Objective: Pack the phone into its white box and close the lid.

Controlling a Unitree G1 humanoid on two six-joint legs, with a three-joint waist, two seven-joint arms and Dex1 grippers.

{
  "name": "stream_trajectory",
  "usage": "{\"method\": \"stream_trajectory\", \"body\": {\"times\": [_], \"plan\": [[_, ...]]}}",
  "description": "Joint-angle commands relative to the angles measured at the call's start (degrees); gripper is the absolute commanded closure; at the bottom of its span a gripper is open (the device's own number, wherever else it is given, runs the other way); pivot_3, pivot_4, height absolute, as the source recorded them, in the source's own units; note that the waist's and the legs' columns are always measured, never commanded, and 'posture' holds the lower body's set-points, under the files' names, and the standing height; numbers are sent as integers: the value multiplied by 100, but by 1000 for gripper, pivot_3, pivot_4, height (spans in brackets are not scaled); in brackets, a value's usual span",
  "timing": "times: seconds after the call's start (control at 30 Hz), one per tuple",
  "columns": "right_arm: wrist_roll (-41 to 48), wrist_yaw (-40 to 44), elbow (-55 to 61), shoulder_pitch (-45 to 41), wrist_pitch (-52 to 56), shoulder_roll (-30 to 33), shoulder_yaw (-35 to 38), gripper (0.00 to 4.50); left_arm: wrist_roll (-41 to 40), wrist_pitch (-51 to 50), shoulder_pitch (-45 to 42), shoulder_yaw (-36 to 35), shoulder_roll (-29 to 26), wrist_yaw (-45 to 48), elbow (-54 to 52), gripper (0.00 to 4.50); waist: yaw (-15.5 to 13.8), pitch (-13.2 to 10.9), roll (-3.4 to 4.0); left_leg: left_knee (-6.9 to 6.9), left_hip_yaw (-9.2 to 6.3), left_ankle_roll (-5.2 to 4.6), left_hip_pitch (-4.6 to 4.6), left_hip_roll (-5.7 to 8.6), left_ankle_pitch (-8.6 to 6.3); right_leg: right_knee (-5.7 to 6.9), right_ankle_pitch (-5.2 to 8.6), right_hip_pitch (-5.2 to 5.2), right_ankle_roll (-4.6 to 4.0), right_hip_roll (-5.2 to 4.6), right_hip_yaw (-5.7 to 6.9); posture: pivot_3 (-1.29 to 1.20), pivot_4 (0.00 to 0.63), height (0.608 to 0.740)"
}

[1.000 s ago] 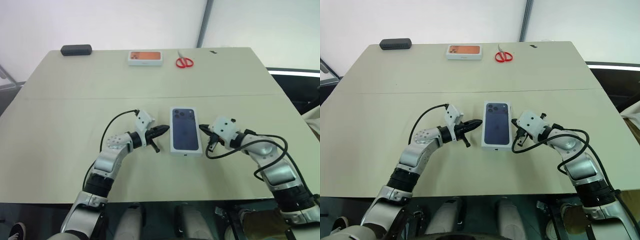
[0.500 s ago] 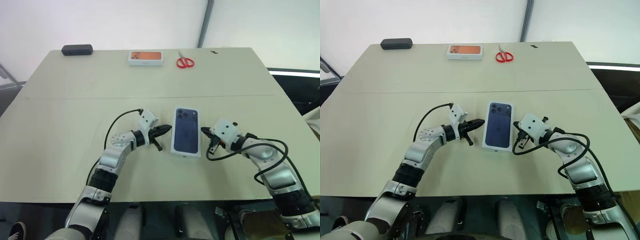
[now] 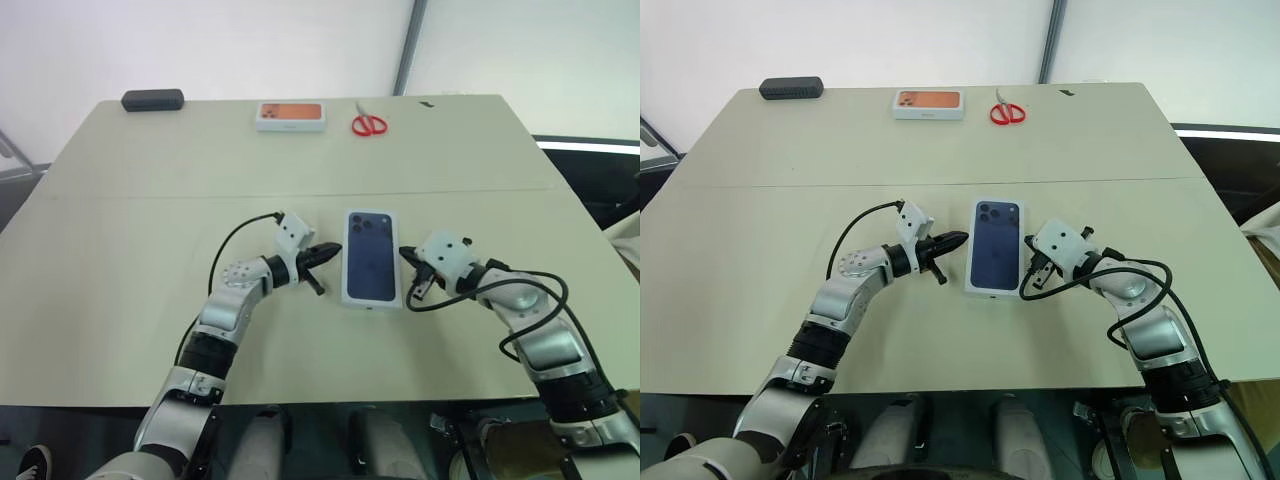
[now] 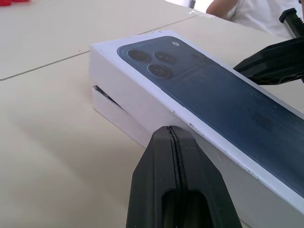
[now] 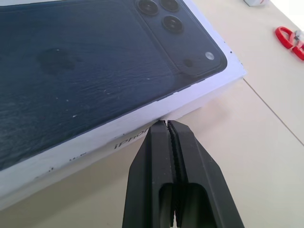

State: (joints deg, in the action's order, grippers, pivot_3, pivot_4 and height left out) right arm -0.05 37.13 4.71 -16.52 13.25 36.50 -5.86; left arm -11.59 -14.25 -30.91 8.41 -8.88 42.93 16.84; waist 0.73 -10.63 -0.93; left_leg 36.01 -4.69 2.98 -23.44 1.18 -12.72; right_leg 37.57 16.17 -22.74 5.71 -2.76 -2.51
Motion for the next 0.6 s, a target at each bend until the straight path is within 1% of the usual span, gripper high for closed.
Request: {"method": "stream_trajectory", "body": {"times": [0.03, 0.27, 0.33, 0.43, 0.6], "plan": [[-66, 60, 89, -111, -163, -80, -89, 4435, 69, 99, -120, 132, 82, 25, -68, 4500, 0, 0, 0, 0, 0, 0, 0, 0, 0, 0, 0, 0, 0, 0, 0, 0, 150, 740], [-262, 39, -21, -180, -205, -224, -201, 4435, 49, 66, -52, 52, 54, 1, -78, 4500, 10, 0, 1, 1, 0, 0, 2, 0, 0, 1, 0, 0, 0, 1, 0, 0, 150, 740], [-419, 14, -141, -261, -164, -245, -271, 4435, 84, 98, -63, 37, 44, -29, -48, 4500, 15, 0, 1, 0, 0, 0, 2, 0, 0, 2, 0, 0, 0, 1, 0, 0, 150, 740], [-408, 86, -227, -353, -1, -306, -300, 4435, 58, 63, -66, -10, 62, -66, -11, 4500, 17, 1, 1, 0, 1, 0, 4, 0, 0, 3, 0, 1, 0, 2, -1, 0, 150, 740], [-585, 54, -368, -408, -25, -207, -304, 4435, 121, 22, -56, -15, 13, -137, 124, 4500, 18, 1, 1, 0, 1, 0, 4, 0, 0, 4, 0, 0, 0, 2, -1, 0, 150, 740]]}}
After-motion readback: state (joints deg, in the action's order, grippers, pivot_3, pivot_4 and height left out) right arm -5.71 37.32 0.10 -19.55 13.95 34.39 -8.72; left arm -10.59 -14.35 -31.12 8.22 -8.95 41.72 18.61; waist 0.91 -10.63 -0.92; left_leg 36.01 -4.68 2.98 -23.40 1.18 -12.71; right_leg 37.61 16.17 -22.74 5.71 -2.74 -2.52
